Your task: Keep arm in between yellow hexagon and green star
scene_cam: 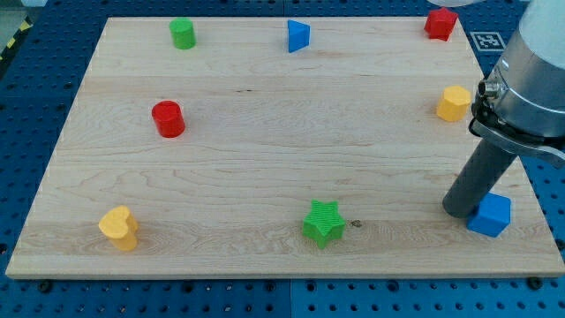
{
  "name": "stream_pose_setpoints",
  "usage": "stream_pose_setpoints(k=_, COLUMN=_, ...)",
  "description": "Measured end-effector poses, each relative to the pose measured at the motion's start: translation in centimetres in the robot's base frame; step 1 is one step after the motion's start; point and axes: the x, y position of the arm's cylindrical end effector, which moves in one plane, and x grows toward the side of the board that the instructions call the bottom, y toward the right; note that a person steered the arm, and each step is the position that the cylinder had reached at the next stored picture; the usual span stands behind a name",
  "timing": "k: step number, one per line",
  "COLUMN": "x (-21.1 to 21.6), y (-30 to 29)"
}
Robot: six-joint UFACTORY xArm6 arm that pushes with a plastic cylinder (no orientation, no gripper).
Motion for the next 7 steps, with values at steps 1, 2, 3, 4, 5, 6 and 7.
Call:
stream_pose_setpoints(k=1, x=0.0, y=0.0)
stream_pose_setpoints(k=2, x=-0.1, y=-0.5)
stream_pose_setpoints(k=3, x=-0.3, y=-1.0)
stream_pose_setpoints(k=4, x=-0.3, y=-1.0)
stream_pose_setpoints(k=5, x=-0.3, y=-1.0)
stream_pose_setpoints(k=6, x=-0.6, y=-1.0)
stream_pose_setpoints(k=7, x=-1.0, y=-1.0)
